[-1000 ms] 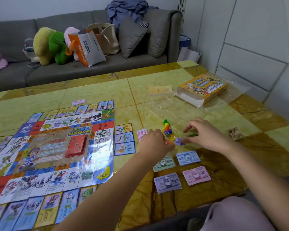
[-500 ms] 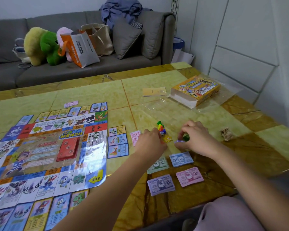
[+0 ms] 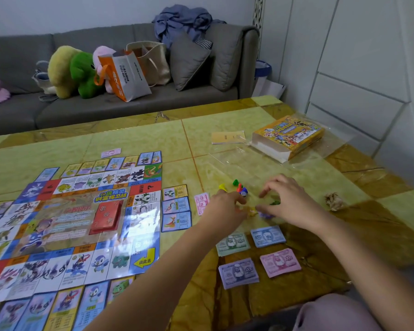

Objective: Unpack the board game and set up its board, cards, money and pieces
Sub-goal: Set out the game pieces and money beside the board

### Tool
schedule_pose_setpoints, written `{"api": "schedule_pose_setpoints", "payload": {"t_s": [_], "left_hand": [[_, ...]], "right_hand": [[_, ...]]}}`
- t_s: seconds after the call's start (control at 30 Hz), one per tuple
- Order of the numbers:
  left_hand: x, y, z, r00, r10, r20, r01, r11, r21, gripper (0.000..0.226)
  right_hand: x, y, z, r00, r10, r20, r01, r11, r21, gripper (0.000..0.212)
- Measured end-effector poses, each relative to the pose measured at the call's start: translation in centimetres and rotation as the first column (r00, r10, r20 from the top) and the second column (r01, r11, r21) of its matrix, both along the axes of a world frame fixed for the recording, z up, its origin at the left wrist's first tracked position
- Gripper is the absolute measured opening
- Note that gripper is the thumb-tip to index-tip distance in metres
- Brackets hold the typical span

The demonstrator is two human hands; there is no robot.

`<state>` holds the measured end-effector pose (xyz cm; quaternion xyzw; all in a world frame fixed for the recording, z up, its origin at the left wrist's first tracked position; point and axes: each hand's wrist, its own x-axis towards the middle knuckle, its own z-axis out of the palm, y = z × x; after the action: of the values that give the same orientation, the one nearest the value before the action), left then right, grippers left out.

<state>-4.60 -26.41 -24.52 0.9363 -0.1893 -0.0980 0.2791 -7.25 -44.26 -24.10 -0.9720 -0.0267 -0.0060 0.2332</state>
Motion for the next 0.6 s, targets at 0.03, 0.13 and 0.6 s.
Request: {"api": "schedule_pose_setpoints", "payload": {"t_s": [0.03,0.13,0.6], "left_hand": [[0.2,0.4,0.2,1.0,0.024,0.012,-0.024,0.999,-0.032,0.032],[1.7,1.7,1.0,0.99,0.074,0.116,-0.074,0.997,-0.006,0.034],[7.6,1.1,1.6,0.984,-0.16,0.082,0.125,0.936,0.328,0.023]], "right_hand": [[0.1,0.1,0.5,0.999,0.006,0.031,-0.007,0.998,0.057,0.029],[1.0,1.1,1.8,0.993,0.036,0.108,-0.045,0.996,0.078,0.033],[4.1,3.4,1.9,0.958,-0.115,0.264,0.126,0.992,-0.025,0.013]]}}
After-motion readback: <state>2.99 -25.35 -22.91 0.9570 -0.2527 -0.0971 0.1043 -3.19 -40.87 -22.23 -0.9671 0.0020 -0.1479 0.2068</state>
